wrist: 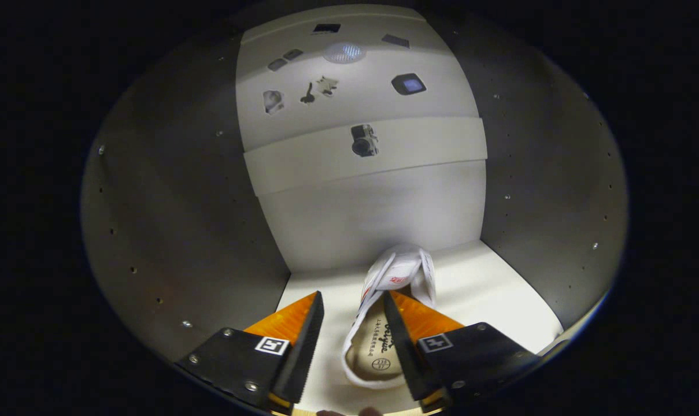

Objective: Open the shoe cabinet door, grab the shoes and put them into the shoe cabinet, then close the shoe cabinet door.

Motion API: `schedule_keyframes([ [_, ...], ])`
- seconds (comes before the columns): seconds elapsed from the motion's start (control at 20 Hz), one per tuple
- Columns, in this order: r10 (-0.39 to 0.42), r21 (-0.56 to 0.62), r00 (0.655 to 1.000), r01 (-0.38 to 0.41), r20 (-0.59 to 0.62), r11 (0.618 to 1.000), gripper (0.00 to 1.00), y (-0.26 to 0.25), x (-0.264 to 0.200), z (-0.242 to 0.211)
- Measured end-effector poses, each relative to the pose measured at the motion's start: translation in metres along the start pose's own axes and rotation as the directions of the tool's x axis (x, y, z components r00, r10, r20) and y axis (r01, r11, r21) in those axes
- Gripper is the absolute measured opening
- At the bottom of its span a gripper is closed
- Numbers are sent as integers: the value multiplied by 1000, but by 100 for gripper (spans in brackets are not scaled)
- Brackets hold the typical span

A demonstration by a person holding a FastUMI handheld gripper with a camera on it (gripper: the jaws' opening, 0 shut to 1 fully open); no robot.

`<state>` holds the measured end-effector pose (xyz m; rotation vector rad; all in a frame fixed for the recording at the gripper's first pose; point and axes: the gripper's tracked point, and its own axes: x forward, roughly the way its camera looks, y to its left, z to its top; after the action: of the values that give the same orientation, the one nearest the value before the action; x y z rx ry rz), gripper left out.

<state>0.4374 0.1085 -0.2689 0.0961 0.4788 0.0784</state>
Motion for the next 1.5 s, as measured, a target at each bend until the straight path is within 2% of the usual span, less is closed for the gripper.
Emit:
schedule_keyframes([
  [0.05,6,-4,1000,-6,25,1000,76,6,-10,7],
  [0.15,10,-17,997,-9,72,1000,85,15,-32,20],
  [0.35,8,-52,991,-1,133,999,92,31,-87,26],
  [0.95,13,-80,981,2,192,997,93,68,-226,-3],
  [1.5,24,-74,966,-5,259,997,93,40,-341,-10],
])
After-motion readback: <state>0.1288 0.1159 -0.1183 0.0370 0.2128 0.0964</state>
